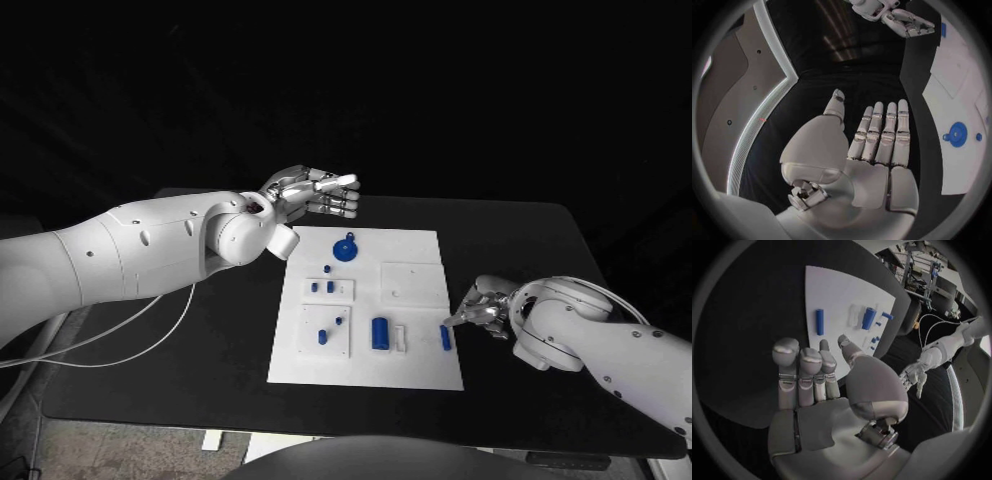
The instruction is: Assemble the parts on the task board
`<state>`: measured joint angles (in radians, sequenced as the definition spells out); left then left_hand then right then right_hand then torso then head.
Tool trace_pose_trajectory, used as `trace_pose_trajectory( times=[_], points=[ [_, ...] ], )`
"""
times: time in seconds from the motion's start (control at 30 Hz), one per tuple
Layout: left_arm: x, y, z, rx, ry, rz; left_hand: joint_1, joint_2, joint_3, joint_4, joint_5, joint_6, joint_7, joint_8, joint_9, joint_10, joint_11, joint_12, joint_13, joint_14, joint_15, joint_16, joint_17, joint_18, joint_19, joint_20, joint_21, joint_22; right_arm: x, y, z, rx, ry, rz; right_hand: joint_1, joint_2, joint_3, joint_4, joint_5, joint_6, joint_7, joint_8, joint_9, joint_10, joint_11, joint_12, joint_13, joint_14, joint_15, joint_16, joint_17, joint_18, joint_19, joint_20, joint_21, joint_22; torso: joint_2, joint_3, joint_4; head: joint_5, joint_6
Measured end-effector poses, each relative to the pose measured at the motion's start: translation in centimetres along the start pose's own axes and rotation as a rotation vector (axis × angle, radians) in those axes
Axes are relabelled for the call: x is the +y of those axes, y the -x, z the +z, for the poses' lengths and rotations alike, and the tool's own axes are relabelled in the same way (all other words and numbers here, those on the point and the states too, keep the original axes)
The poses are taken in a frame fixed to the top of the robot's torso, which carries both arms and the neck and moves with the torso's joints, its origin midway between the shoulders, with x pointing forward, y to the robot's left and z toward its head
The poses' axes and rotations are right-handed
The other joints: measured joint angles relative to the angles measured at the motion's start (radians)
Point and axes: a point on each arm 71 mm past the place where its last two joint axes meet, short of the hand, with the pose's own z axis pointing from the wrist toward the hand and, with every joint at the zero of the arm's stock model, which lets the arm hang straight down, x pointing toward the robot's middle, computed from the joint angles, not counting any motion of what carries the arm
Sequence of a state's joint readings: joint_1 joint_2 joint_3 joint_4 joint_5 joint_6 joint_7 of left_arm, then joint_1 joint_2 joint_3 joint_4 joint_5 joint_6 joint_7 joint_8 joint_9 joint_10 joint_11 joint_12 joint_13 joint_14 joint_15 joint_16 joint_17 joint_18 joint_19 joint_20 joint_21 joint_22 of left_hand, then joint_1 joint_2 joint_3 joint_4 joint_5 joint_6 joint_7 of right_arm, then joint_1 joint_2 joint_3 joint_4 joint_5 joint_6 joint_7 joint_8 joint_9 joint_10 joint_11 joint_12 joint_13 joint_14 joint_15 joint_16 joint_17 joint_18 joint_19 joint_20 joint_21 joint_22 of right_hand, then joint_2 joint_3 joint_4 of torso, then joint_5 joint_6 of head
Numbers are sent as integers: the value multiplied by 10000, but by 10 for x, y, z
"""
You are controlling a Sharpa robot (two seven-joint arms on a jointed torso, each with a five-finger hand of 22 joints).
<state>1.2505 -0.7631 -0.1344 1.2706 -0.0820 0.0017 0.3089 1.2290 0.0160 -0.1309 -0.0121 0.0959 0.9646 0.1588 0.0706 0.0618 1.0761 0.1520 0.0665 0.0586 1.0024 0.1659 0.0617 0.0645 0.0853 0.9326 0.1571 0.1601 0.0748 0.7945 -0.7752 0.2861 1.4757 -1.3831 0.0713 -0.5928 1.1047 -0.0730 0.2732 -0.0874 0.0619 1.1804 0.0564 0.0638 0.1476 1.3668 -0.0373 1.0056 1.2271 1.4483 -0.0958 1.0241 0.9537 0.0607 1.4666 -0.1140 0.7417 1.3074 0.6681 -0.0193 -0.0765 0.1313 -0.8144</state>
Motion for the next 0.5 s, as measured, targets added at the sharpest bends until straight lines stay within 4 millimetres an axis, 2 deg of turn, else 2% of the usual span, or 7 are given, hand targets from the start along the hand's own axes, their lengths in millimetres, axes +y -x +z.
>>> trace_pose_trajectory(
  times=[0.27, 0.33, 0.43, 0.5],
  points=[
    [1, 0, 0, 8, 15, 10, 0, 0, -43, -43, 0, 0, 0, 0, -1, -1, 1, 0, 0, 0, 0, 0, 0, 0, 0, 0, 0, 0, -4, -10, 7, 52, -528, -602, -46, -225, 27, 452, -77, 0, 0, 0, 40, 0, 0, 0, -11, -1, 0, 0, -11, 0, 0, 0, 0, -1, 0, -9, 4, -39, -17],
    [1, 0, 0, 12, 16, 11, 0, 0, -43, -43, 0, 0, 0, 0, -1, -1, 0, 0, 0, 0, 0, 0, 0, 0, 0, 0, 0, 0, -4, -12, 8, 49, -591, -667, -59, -396, 27, 684, -77, 0, 0, 0, 39, 0, 0, 0, -11, 0, 0, -1, -11, 0, 0, 0, 0, -1, 0, -8, 6, -39, -26],
    [1, 0, 0, 13, 19, 13, 0, 0, -43, -43, 0, 0, 0, 0, -1, -1, 1, 0, 0, 0, 0, 0, 0, 0, 0, 0, 0, 0, -2, -16, 11, 55, -650, -748, -73, -409, 44, 793, -77, 1, 0, 0, 39, 0, 0, 0, -11, -1, 0, -1, -3, 1, 0, 0, 0, -1, 0, -7, 12, -44, -36],
    [1, 0, 0, 14, 20, 13, 0, 0, -42, -43, 0, 0, 0, 0, -1, -1, 0, 0, 0, 0, 0, 0, 0, 0, 0, 0, 0, 0, -1, -18, 12, 56, -669, -797, 32, -514, 52, 971, -77, 16, -16, 0, 29, 0, 0, 0, -11, -1, 0, -1, 10, 0, 0, -1, 0, -1, 0, -8, 14, -44, -42]
  ],
)
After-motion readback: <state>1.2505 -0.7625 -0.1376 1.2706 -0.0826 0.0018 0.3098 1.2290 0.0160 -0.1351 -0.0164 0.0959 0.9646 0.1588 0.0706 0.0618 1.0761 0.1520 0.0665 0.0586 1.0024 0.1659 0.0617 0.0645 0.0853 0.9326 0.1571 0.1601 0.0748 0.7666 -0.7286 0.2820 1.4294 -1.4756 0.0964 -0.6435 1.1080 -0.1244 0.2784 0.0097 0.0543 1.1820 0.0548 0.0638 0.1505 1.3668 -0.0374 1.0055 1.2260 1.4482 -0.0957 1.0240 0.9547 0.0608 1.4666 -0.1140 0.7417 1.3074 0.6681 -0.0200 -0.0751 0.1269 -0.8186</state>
